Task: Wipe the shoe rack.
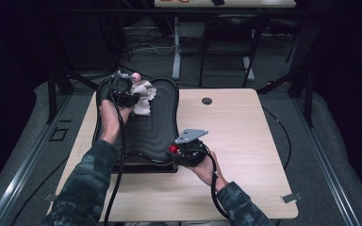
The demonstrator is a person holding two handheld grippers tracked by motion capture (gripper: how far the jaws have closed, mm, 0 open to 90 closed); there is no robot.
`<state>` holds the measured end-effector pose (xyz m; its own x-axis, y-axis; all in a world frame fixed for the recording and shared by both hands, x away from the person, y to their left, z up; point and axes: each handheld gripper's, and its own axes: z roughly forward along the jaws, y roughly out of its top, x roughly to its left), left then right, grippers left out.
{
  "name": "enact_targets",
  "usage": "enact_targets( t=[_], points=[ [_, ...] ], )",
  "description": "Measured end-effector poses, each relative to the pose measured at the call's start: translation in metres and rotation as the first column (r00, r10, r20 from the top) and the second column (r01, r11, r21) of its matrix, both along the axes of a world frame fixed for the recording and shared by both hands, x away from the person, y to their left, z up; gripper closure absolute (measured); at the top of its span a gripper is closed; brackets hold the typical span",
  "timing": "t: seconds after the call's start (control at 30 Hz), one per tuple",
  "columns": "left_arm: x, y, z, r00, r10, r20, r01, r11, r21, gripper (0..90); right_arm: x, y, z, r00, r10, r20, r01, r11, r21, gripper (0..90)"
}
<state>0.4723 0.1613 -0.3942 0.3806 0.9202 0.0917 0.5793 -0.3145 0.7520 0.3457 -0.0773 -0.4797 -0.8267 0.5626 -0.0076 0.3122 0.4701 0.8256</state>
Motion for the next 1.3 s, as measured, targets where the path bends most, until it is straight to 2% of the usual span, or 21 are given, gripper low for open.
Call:
enact_targets(
  t=[0.2, 0.33, 0.43, 0.63, 0.9, 1.1, 1.3],
  points=[
    [-0.009, 0.000, -0.005, 0.9999, -0.010, -0.007, 0.010, 0.9999, 0.001, 78.4, 0.000, 0.000, -0.001, 1.0000, 0.005, 0.002, -0.005, 0.9999, 0.009, 60.7],
    [-0.016, -0.001, -0.009, 0.9996, -0.020, -0.018, 0.020, 0.9997, -0.012, 78.5, 0.001, -0.001, 0.000, 1.0000, 0.008, -0.004, -0.008, 1.0000, -0.004, 60.7],
    [-0.023, -0.002, -0.013, 0.9992, -0.033, -0.024, 0.033, 0.9995, -0.003, 78.5, 0.001, 0.000, -0.001, 1.0000, 0.008, 0.002, -0.008, 0.9999, 0.009, 60.7],
    [-0.040, 0.000, -0.023, 0.9988, -0.044, -0.023, 0.043, 0.9986, -0.031, 78.5, 0.000, 0.001, -0.001, 1.0000, 0.003, 0.009, -0.004, 0.9999, 0.013, 60.7],
    [-0.059, -0.001, -0.034, 0.9951, -0.091, -0.038, 0.090, 0.9957, -0.018, 78.6, 0.000, 0.001, -0.001, 0.9999, 0.004, 0.010, -0.004, 1.0000, 0.005, 60.7],
    [-0.072, 0.000, -0.041, 0.9952, -0.094, -0.027, 0.093, 0.9950, -0.038, 78.6, -0.001, 0.003, -0.001, 0.9999, 0.000, 0.012, 0.000, 1.0000, 0.006, 60.7],
    [-0.082, 0.000, -0.046, 0.9942, -0.101, -0.037, 0.099, 0.9942, -0.041, 78.6, -0.001, 0.004, -0.001, 0.9999, -0.002, 0.014, 0.002, 1.0000, 0.007, 60.7]
  ],
)
